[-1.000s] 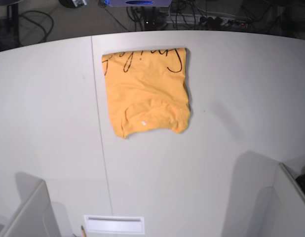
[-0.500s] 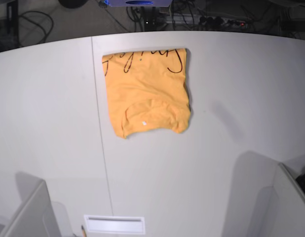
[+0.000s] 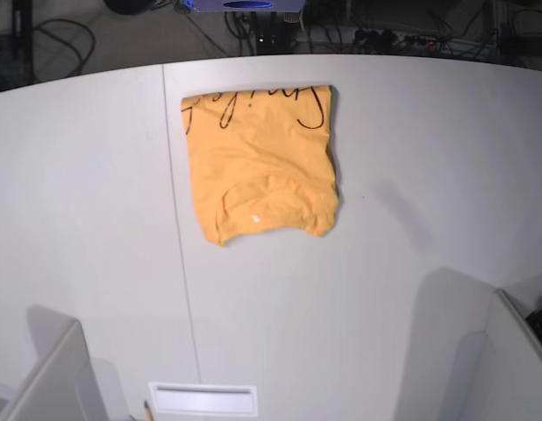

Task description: Fold the T-shirt properly

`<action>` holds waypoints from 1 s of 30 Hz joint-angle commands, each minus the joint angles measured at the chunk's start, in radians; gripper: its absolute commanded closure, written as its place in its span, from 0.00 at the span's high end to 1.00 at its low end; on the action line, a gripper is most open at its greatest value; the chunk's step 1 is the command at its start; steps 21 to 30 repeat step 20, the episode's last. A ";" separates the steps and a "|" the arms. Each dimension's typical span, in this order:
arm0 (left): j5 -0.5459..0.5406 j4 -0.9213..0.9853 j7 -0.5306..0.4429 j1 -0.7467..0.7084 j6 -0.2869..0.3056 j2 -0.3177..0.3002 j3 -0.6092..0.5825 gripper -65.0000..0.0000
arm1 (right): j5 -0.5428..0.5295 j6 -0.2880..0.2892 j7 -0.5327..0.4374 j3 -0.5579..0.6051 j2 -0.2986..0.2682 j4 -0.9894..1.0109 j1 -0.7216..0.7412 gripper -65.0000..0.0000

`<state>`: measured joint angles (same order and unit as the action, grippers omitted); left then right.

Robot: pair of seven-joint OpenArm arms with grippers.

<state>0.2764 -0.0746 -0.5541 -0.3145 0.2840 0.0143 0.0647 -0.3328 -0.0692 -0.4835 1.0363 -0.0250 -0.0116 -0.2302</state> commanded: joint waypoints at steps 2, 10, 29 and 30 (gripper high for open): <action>0.001 -0.020 -0.008 -0.013 0.002 -0.003 0.001 0.00 | -0.005 -0.008 0.064 -0.003 -0.051 -0.023 -0.019 0.00; 0.001 -0.023 -0.005 -0.008 0.002 -0.006 0.001 0.00 | -0.068 -0.040 0.113 -0.371 -0.060 -0.047 -0.016 0.00; 0.001 -0.021 -0.004 -0.008 0.002 -0.009 0.001 0.00 | -0.068 -0.040 0.108 -0.391 -0.080 -0.047 -0.002 0.00; 0.001 -0.021 -0.004 -0.008 0.002 -0.009 0.001 0.00 | -0.068 -0.040 0.108 -0.391 -0.080 -0.047 -0.002 0.00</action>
